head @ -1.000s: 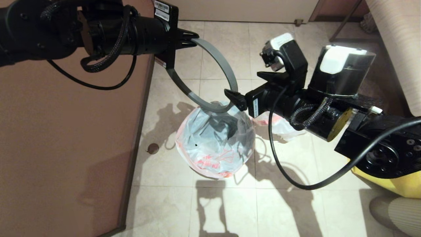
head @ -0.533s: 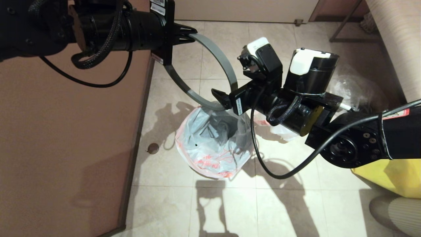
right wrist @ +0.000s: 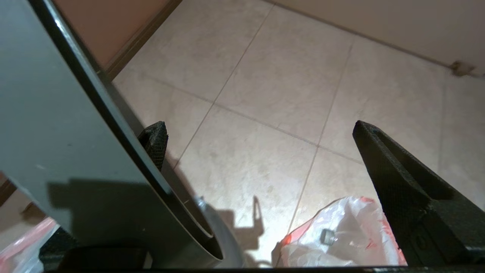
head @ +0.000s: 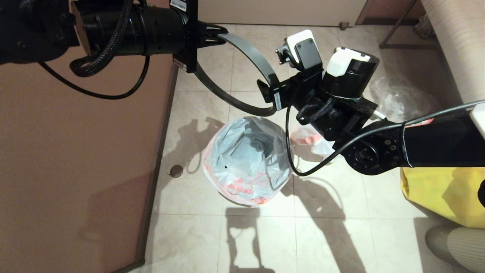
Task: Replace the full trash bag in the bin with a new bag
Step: Place the trash can ring on the trash can
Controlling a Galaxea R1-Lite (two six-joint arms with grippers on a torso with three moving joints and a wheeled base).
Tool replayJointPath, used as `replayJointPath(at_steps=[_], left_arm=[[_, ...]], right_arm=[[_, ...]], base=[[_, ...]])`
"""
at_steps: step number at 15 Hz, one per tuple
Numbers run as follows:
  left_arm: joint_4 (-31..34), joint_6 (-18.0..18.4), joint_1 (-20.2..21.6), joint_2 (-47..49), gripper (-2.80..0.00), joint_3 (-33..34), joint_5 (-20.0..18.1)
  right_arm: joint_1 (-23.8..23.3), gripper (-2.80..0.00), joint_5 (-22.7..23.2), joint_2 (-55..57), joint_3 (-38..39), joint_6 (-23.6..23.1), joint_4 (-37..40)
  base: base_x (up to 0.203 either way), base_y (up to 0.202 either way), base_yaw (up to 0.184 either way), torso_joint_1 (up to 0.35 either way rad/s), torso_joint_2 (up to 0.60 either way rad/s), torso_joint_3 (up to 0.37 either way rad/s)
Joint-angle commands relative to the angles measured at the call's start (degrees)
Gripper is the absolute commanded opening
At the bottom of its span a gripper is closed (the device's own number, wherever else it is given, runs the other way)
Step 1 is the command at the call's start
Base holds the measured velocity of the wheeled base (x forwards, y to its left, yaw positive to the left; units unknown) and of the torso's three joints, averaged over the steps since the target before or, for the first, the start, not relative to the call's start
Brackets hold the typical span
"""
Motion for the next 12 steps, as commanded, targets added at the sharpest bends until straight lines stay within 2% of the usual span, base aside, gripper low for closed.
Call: replayJointPath(at_steps=[1, 4, 8, 9, 12], left_arm=[[-0.06, -0.39, 0.06, 0.5, -2.8, -0.08, 0.05], [-0.91, -0.39, 0.06, 1.4, -2.8, -0.34, 1.34], [-0.98, -0.39, 0.14, 1.49, -2.8, -0.34, 1.5], [-0.98, -0.39, 0.14, 1.49, -2.8, -0.34, 1.5], [-0.98, -0.39, 0.06, 1.58, -2.8, -0.34, 1.5]], right_arm=[[0.24, 0.0, -0.94, 1.94, -0.13, -0.94, -3.17], [1.7, 0.0, -3.94, 3.43, 1.13, -4.1, -9.56], [4.43, 0.0, -4.13, 3.66, 4.32, -5.39, -13.57], [4.44, -2.8, -4.21, 3.57, 4.32, -5.51, -13.66], [4.69, -2.8, -5.18, 3.57, 4.32, -6.12, -14.63]], base=[[0.0, 0.0, 0.0, 0.0, 0.0, 0.0], [0.0, 0.0, 0.0, 0.0, 0.0, 0.0], [0.0, 0.0, 0.0, 0.0, 0.0, 0.0], [0.0, 0.0, 0.0, 0.0, 0.0, 0.0], [0.0, 0.0, 0.0, 0.0, 0.0, 0.0]])
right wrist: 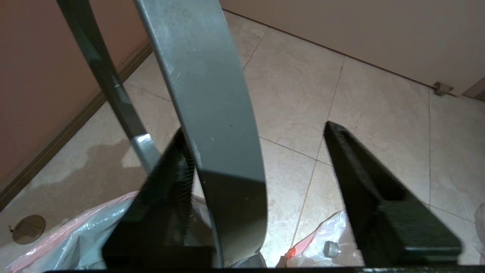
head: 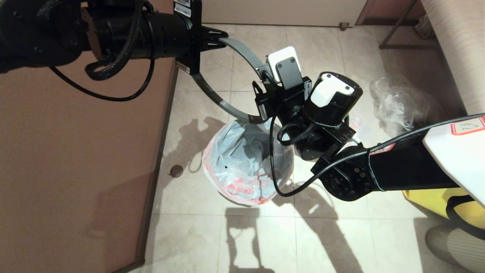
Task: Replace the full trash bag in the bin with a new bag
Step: Place the trash can ring on the trash can
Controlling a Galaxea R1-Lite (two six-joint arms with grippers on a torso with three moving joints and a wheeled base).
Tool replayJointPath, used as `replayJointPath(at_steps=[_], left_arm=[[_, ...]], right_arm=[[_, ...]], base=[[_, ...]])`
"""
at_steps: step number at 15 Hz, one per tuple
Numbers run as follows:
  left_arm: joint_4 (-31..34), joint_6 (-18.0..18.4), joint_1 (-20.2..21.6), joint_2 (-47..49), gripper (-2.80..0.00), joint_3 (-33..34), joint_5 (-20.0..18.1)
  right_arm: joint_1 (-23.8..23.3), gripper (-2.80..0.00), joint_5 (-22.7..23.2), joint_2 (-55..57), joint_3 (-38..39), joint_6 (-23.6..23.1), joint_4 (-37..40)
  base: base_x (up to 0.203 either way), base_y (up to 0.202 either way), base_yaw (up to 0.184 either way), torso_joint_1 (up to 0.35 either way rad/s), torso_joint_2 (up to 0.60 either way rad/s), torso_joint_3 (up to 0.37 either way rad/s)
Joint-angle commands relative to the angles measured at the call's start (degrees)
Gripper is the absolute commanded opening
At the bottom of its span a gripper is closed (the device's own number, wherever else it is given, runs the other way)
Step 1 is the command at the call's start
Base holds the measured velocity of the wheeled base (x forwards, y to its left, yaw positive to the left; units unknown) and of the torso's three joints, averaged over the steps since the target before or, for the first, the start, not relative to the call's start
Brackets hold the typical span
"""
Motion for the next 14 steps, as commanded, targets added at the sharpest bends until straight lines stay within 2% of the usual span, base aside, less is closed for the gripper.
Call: replayJointPath(at_steps=[1, 9, 10, 14], left_arm=[[0.06, -0.41, 0.04, 0.15, -2.8, 0.0, -0.07], [0.28, -0.2, -0.2, 0.48, -2.8, 0.0, -0.07], [0.5, -0.06, -0.29, 0.39, 0.0, 0.0, 0.11], [1.12, 2.9, -0.21, -1.64, 0.0, 0.43, 0.26]], right_arm=[[0.04, -2.8, -0.19, 0.06, 0.04, -0.27, -0.52], [0.04, -2.8, -0.19, 0.06, 0.04, -0.31, -1.6], [-0.05, -2.8, -0.19, 0.06, 0.04, -0.27, -1.6], [-0.28, -2.8, -0.12, -0.69, 0.17, 0.09, 0.37]], base=[[0.0, 0.0, 0.0, 0.0, 0.0, 0.0], [0.0, 0.0, 0.0, 0.0, 0.0, 0.0], [0.0, 0.0, 0.0, 0.0, 0.0, 0.0], [0.0, 0.0, 0.0, 0.0, 0.0, 0.0]])
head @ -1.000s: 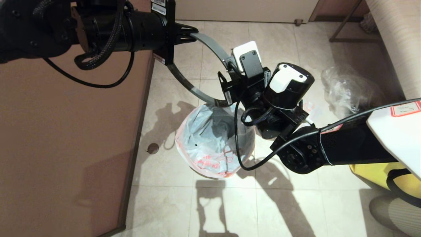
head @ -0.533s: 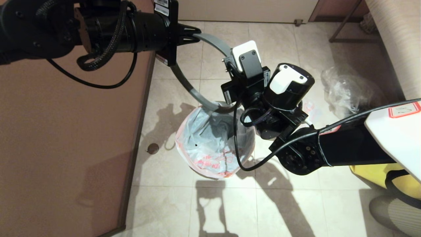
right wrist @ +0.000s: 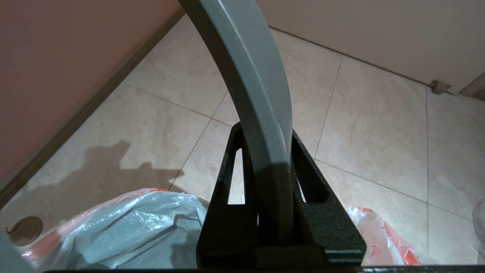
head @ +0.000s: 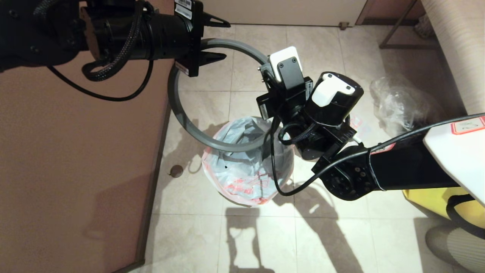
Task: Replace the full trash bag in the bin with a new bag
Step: Place the trash can ring on the trash can
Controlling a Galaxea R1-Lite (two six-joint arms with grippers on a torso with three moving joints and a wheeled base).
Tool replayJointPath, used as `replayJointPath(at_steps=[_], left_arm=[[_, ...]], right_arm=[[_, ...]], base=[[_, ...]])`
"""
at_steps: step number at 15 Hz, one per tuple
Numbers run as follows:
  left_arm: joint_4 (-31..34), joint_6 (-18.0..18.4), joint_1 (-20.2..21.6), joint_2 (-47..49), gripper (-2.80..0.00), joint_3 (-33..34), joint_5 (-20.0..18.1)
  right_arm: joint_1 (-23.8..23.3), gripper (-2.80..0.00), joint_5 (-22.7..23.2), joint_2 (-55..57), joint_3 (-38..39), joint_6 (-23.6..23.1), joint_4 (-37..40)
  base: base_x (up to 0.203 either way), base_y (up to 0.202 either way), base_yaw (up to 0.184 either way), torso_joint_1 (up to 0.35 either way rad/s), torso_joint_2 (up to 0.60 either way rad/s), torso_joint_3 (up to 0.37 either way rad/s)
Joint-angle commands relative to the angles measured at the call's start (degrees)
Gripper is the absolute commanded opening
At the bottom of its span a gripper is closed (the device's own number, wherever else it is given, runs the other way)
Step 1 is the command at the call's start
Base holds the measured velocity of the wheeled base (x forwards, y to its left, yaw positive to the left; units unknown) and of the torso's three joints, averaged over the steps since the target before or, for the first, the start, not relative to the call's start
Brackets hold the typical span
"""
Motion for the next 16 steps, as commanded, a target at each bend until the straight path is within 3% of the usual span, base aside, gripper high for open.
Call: replayJointPath(at_steps=[1, 3, 6, 9, 11, 13, 16], left_arm=[[0.57, 0.32, 0.16, -1.97, 0.0, 0.07, -0.06], [2.38, 3.33, 0.31, -4.33, 0.0, 0.07, 0.09], [3.44, 5.17, 0.28, -5.18, 0.0, 0.07, 1.63], [3.36, 5.17, 0.23, -4.52, 0.0, 0.07, 1.63], [3.33, 5.17, 0.23, -4.35, 0.0, 0.07, 1.54], [3.27, 5.17, 0.23, -4.08, 0.0, 0.07, 1.54], [3.18, 5.17, 0.23, -4.08, 0.0, 0.07, 1.54]], right_arm=[[-0.4, -2.8, -0.03, -1.28, 0.22, 0.58, 2.11], [-1.77, -2.8, 0.2, -3.13, 0.16, 5.28, 11.09], [-5.73, -2.8, 2.07, -4.61, -4.16, 15.82, 36.63], [-9.46, -2.8, 8.04, -4.11, -14.24, 25.84, 60.84], [-12.07, -2.8, 14.04, -2.13, -19.07, 31.23, 66.32], [-12.83, -2.8, 17.4, -1.2, -20.87, 32.32, 74.15], [-13.24, -2.8, 20.11, 1.22, -21.22, 34.64, 75.46]], base=[[0.0, 0.0, 0.0, 0.0, 0.0, 0.0], [0.0, 0.0, 0.0, 0.0, 0.0, 0.0], [0.0, 0.0, 0.0, 0.0, 0.0, 0.0], [0.0, 0.0, 0.0, 0.0, 0.0, 0.0], [0.0, 0.0, 0.0, 0.0, 0.0, 0.0], [0.0, 0.0, 0.0, 0.0, 0.0, 0.0], [0.0, 0.0, 0.0, 0.0, 0.0, 0.0]])
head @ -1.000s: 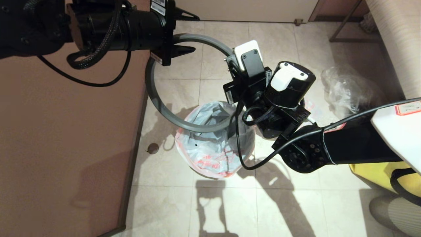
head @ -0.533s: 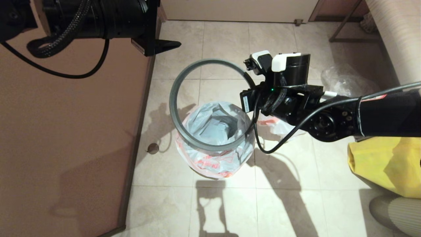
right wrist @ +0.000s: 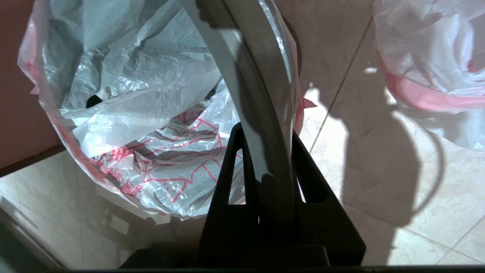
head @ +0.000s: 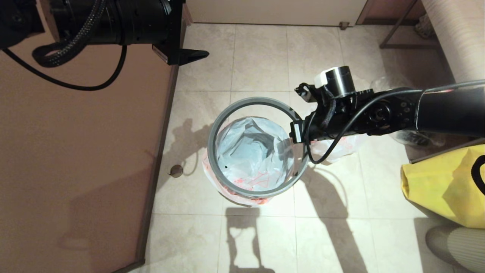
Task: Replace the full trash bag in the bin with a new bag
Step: Place the trash can ring on the trash can
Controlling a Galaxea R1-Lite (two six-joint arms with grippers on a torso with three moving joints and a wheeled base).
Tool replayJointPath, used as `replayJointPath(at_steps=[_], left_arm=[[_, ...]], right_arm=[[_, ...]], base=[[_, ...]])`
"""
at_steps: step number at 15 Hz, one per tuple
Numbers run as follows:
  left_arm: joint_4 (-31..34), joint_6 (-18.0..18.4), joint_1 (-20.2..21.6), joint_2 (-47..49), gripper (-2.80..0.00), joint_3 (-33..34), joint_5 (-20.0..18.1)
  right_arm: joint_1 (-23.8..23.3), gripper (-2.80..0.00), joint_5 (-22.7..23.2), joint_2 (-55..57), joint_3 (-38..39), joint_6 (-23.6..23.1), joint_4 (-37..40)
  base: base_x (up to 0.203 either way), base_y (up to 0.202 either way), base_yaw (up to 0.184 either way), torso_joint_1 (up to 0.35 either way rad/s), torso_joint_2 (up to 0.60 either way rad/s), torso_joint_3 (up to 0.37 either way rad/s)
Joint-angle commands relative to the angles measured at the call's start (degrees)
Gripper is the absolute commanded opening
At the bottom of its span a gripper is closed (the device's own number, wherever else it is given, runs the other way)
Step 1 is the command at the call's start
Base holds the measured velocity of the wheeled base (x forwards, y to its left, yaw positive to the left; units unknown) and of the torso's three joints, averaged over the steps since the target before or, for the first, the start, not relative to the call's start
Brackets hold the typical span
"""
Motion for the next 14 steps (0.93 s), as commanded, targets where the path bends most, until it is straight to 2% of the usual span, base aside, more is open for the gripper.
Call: replayJointPath(at_steps=[1, 8, 9, 14], left_arm=[[0.07, -0.36, -0.02, 0.24, 0.0, -0.01, -0.1], [-0.02, -0.36, -0.02, 0.59, 0.0, -0.01, -0.1], [-0.02, -0.36, -0.02, 0.54, 0.0, -0.01, -0.1], [0.07, -0.36, -0.02, 0.51, 0.0, -0.01, -0.1]], right_arm=[[0.06, -2.8, 0.13, 2.06, -0.25, 0.07, 0.07], [1.34, -2.8, -0.34, 8.75, -5.87, -0.03, -2.7], [1.38, 0.0, -0.37, 9.27, -6.57, -0.03, -2.83], [1.12, 0.0, -2.96, 9.99, -6.34, -0.21, -3.84]], base=[[0.0, 0.0, 0.0, 0.0, 0.0, 0.0], [0.0, 0.0, 0.0, 0.0, 0.0, 0.0], [0.0, 0.0, 0.0, 0.0, 0.0, 0.0], [0.0, 0.0, 0.0, 0.0, 0.0, 0.0]])
